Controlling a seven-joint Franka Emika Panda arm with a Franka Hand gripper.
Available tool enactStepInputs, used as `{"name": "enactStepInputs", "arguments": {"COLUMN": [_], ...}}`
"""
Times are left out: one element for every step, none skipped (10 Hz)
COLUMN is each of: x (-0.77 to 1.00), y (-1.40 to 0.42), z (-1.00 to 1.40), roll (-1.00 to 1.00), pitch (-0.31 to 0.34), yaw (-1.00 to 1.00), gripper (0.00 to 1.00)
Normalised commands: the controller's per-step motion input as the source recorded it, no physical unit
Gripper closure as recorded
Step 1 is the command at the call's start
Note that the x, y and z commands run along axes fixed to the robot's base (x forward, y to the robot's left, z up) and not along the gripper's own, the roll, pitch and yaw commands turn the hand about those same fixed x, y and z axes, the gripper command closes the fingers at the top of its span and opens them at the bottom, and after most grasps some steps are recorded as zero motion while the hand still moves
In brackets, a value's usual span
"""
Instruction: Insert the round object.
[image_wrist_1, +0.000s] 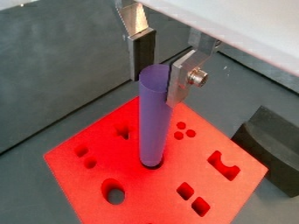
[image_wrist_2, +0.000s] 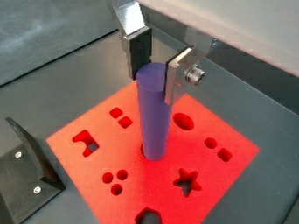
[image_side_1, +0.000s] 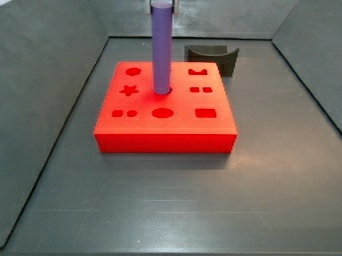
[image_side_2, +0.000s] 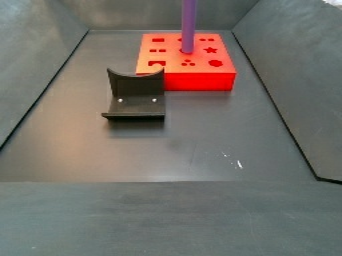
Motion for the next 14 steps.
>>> {"name": "enactStepInputs", "arguments": {"x": [0.0,0.0,0.23,0.08,0.0,0.0,0.0,0.0,0.0,0.0,0.0,0.0,0.0,0.01], "y": [0.0,0.0,0.0,0.0,0.0,0.0,0.0,0.0,0.0,0.0,0.0,0.0,0.0,-0.02], "z": [-0.27,-0.26,-0.31,-0.29,0.0,-0.09,-0.88,-0.89,-0.92,-0.93,-0.93,-0.95,-0.94,-0.59], "roll": [0.09,0.09,0.06,0.06,0.0,0.0,0.12,0.14,0.13,0.1,0.1,0.09,0.09,0.04], "pitch": [-0.059,-0.051,-0.063,-0.043,-0.004,-0.01,-0.13,-0.116,-0.114,-0.126,-0.129,-0.13,-0.139,-0.104], "yaw": [0.07,0.07,0.09,0.09,0.0,0.0,0.0,0.0,0.0,0.0,0.0,0.0,0.0,0.01], "gripper": [1.0,1.0,1.0,1.0,1.0,1.0,1.0,1.0,1.0,1.0,1.0,1.0,1.0,1.0]}}
